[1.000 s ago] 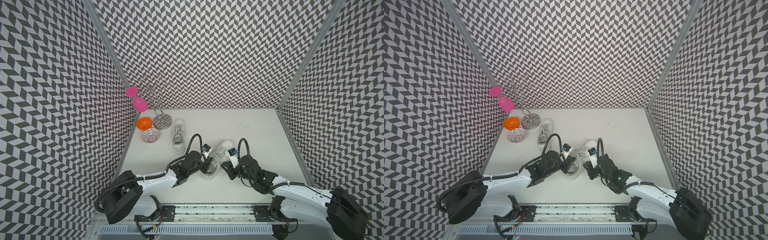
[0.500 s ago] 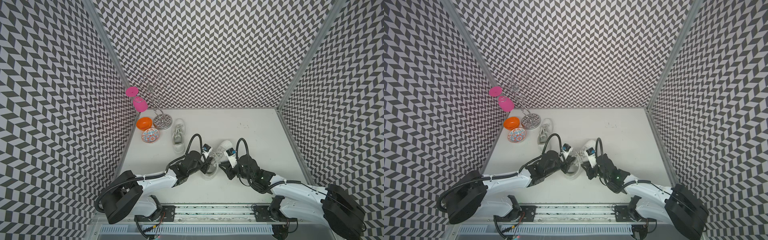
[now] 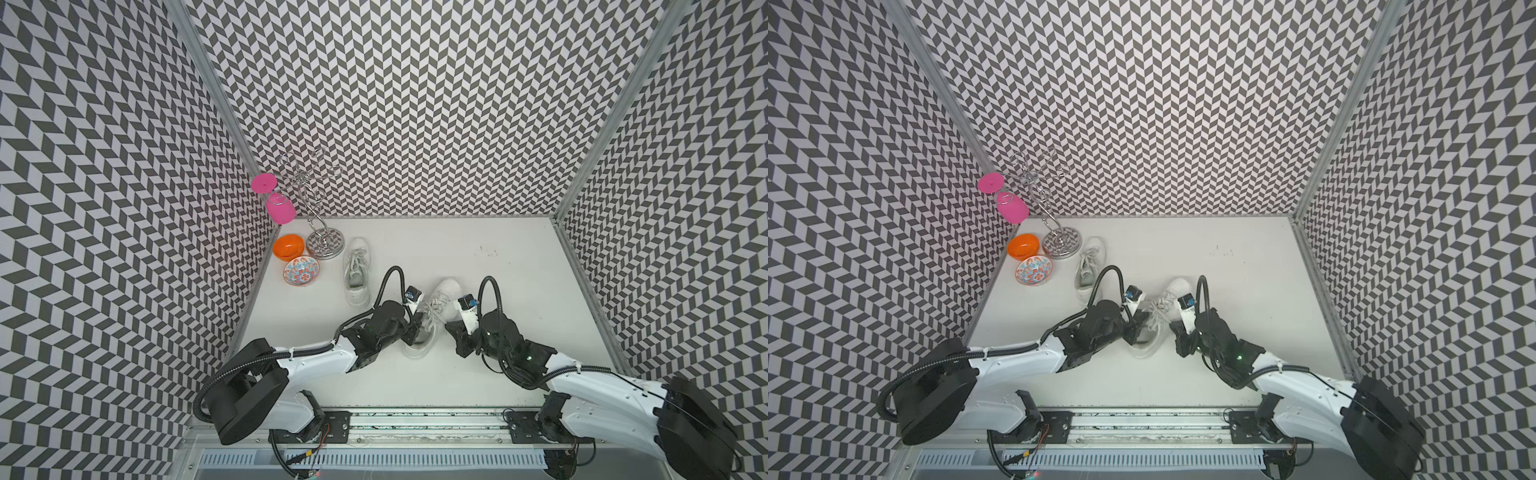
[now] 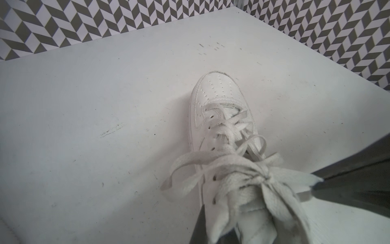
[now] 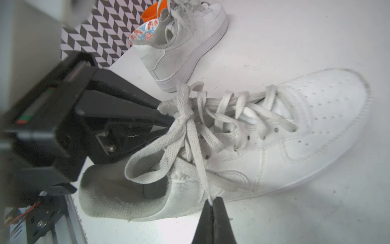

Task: Remove the insole from the shoe
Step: Untie the shoelace on the shoe.

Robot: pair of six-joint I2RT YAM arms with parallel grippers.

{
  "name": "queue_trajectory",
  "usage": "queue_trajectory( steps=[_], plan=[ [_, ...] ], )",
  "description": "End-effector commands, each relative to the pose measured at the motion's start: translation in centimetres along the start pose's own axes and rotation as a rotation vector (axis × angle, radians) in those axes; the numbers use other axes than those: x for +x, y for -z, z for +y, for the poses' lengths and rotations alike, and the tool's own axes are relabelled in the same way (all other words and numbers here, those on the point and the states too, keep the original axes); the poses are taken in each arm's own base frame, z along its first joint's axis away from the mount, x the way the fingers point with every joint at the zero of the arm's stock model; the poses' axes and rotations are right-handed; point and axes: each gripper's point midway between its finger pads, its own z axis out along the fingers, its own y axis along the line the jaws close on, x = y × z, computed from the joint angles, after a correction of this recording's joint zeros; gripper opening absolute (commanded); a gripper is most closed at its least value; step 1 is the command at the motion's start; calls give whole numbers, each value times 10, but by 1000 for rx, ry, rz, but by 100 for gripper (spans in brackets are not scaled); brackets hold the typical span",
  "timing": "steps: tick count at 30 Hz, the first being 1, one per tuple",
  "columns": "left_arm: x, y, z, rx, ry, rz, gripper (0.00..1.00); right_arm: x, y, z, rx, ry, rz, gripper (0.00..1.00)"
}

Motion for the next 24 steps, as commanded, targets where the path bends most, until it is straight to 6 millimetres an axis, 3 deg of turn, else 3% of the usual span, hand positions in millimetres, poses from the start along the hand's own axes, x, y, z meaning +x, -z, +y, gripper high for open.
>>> queue_trajectory(
  steps=[1, 4, 10, 19, 24],
  plan=[
    [-41, 2, 13, -69, 53, -124, 0, -27, 14, -13, 95, -29, -102, 0],
    [-43, 3, 13, -64, 57, -130, 0, -35, 20, -18, 128, -43, -138, 0],
    [-42, 4, 16, -75, 61, -129, 0, -51, 34, -52, 346, -94, -185, 0],
    [-38, 5, 30, -102, 102, -123, 0, -94, 83, -78, 520, -161, -396, 0],
    [-39, 8, 28, -78, 103, -137, 0, -106, 100, -95, 587, -182, -430, 0]
  ],
)
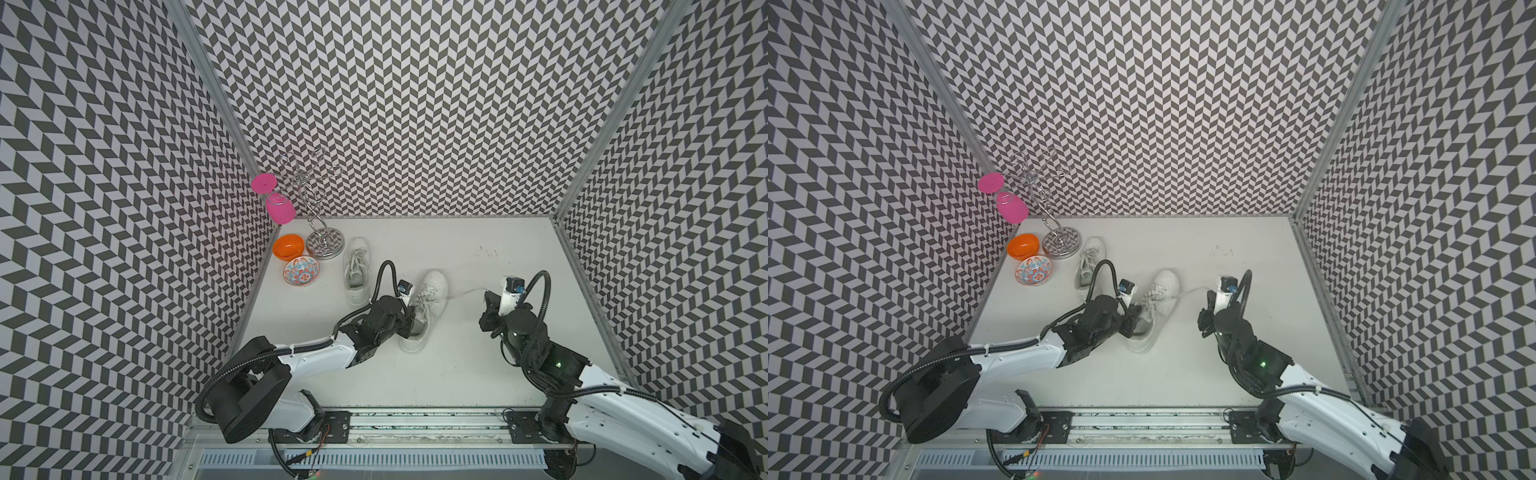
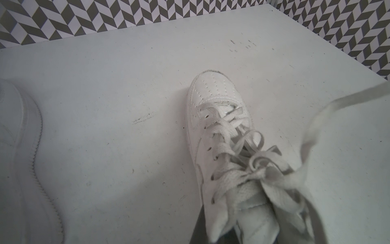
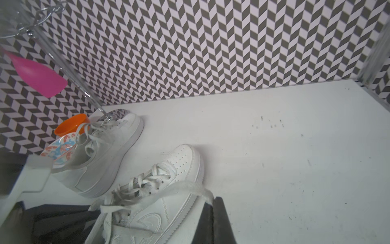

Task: Remove the insole from the shoe
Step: Untie the shoelace on the shoe.

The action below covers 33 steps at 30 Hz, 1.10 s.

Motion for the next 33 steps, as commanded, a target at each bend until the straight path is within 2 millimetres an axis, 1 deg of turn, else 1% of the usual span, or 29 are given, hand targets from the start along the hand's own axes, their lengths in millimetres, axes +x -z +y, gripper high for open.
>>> queue_trajectory(
  steps=[1, 3, 4, 6, 10, 13, 20, 21, 23, 24, 25, 27, 28, 31, 33],
  plan=[
    [-41, 10, -5, 28, 34, -148, 0, -25, 0, -19, 84, -50, -55, 0],
    [-42, 11, -8, 49, 29, -155, 0, -25, -6, -27, 91, -77, -36, 0],
    [-43, 12, -11, 64, 25, -159, 0, -24, -9, -26, 67, -86, -26, 0],
    [-45, 14, -18, 104, 14, -169, 0, -21, -15, -19, 6, -92, -5, 0],
    [-49, 23, -37, 205, -17, -198, 0, -4, -30, -3, -56, -41, 79, 0],
    [-50, 25, -46, 246, -29, -202, 0, 10, -41, 6, -83, -19, 135, 0],
    [-51, 26, -53, 279, -37, -198, 0, 36, -64, 4, -46, -10, 234, 0],
    [-51, 26, -53, 276, -35, -194, 0, 41, -67, 4, -46, -7, 256, 8],
    [-49, 23, -50, 257, -32, -182, 0, 48, -69, 5, -44, 3, 300, 32],
    [-48, 21, -48, 242, -29, -173, 0, 50, -69, 7, -50, 19, 323, 41],
    [-47, 19, -46, 229, -26, -166, 0, 51, -68, 8, -58, 29, 330, 45],
    [-46, 16, -42, 205, -22, -157, 0, 49, -62, 17, -118, 47, 326, 52],
    [-46, 16, -40, 197, -20, -154, 0, 45, -58, 23, -160, 55, 312, 53],
    [-47, 16, -38, 182, -17, -158, 0, 33, -36, 50, -305, 73, 258, 54],
    [-47, 15, -36, 174, -15, -158, 0, 26, -19, 71, -395, 87, 236, 53]
  ],
)
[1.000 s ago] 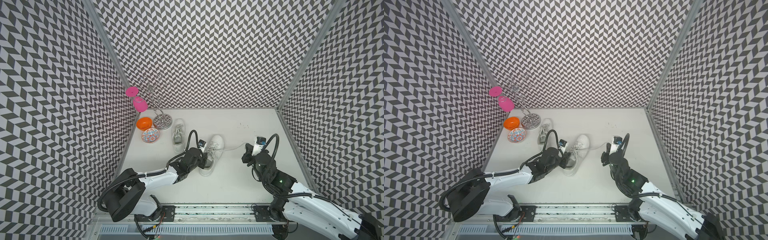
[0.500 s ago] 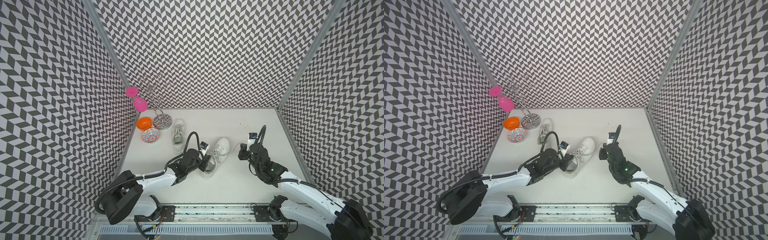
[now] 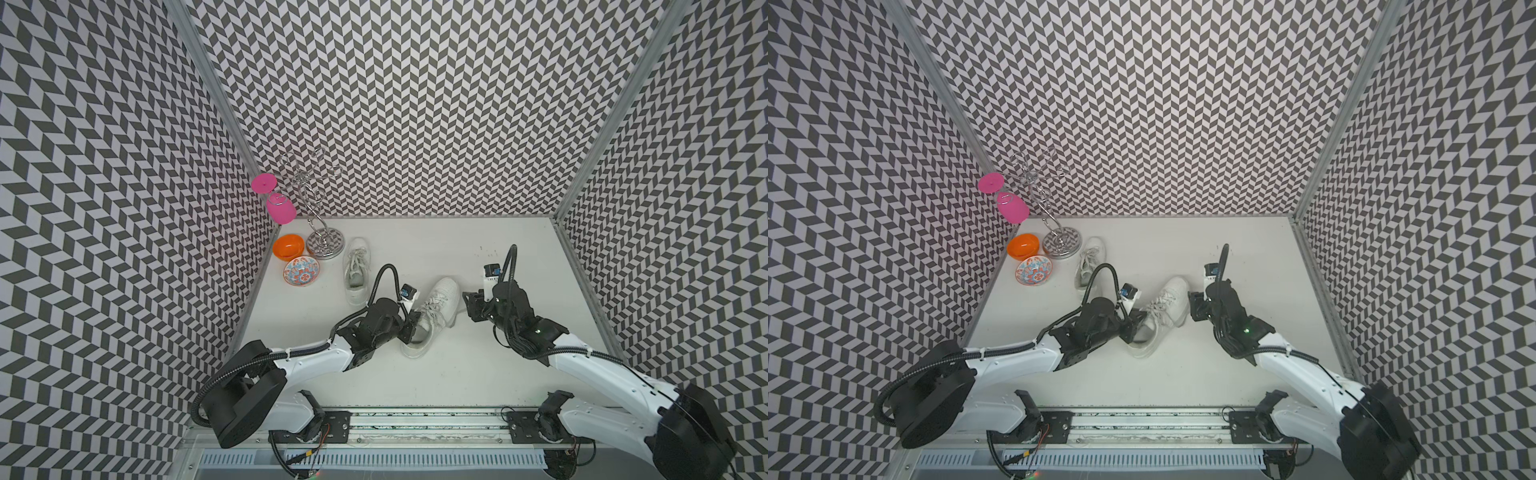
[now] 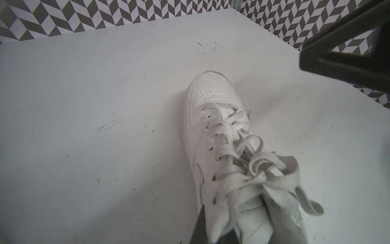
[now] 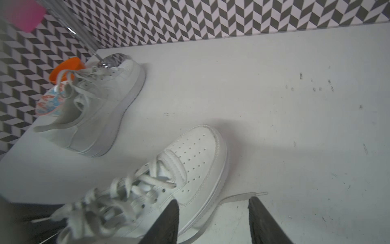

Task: Remove the insole from the shoe
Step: Untie the shoelace on the shoe.

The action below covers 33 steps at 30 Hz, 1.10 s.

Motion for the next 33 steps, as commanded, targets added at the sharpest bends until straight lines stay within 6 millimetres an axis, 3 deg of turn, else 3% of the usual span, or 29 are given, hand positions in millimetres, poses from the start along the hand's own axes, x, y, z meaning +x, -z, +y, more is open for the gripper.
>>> queue_trajectory(
  steps=[1, 6, 11, 22, 33],
  plan=[
    [-50, 5, -5, 0, 6, -152, 0, -16, 24, 50, -197, 72, -72, 52],
    [-49, 3, -4, -3, 12, -147, 0, -7, 36, 104, -355, 122, -37, 42],
    [-47, 2, -4, -2, 16, -142, 0, 5, 32, 126, -406, 132, 5, 36],
    [-47, 2, -4, -2, 17, -144, 0, 20, 11, 133, -372, 143, 68, 21],
    [-47, 3, -4, -1, 18, -146, 0, 31, -6, 121, -279, 148, 105, 20]
  ],
)
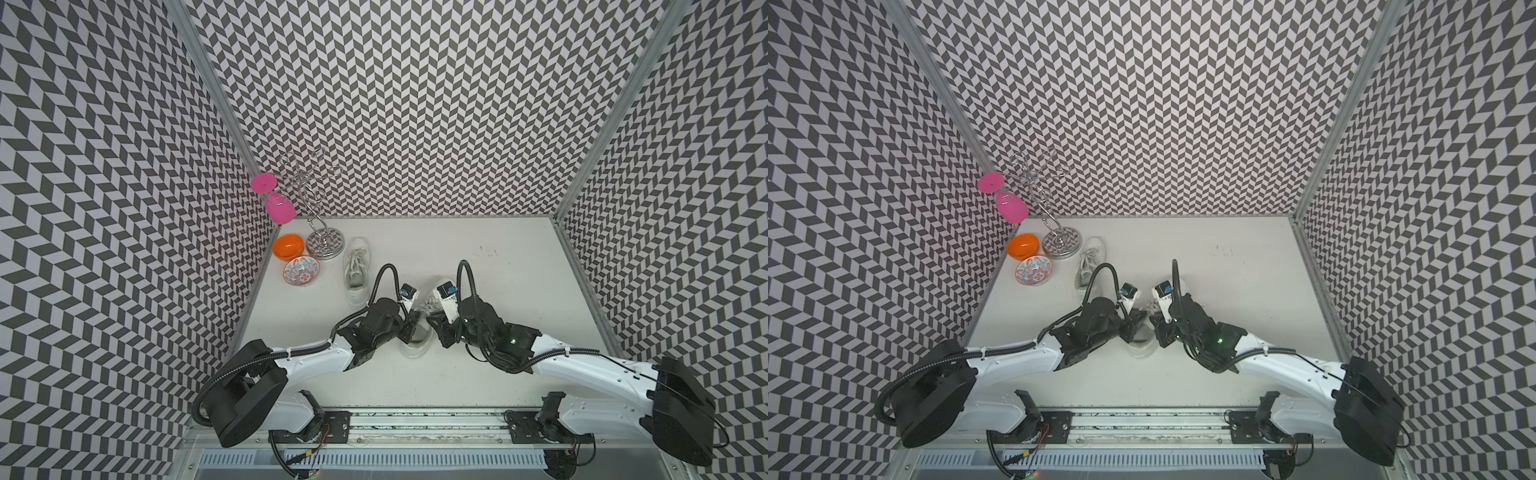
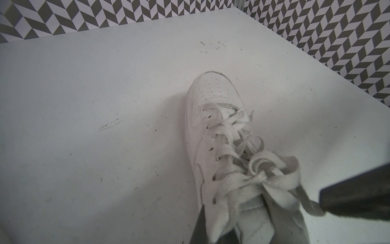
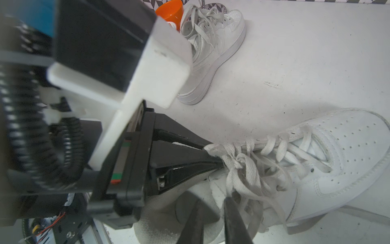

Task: Remove the insole from the shoe
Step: Untie the shoelace on the shoe.

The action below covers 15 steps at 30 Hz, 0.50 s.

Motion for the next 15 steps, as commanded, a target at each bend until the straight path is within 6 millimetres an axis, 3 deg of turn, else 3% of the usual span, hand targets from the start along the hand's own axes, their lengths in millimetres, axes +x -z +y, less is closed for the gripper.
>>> queue_trajectory(
  steps=[1, 15],
  plan=[
    [-47, 4, -8, 22, 16, -146, 0, -15, -2, 1, 21, -8, -45, 19],
    [-49, 6, -12, 40, 9, -154, 0, -8, -17, -12, 96, -6, -20, 19]
  ],
)
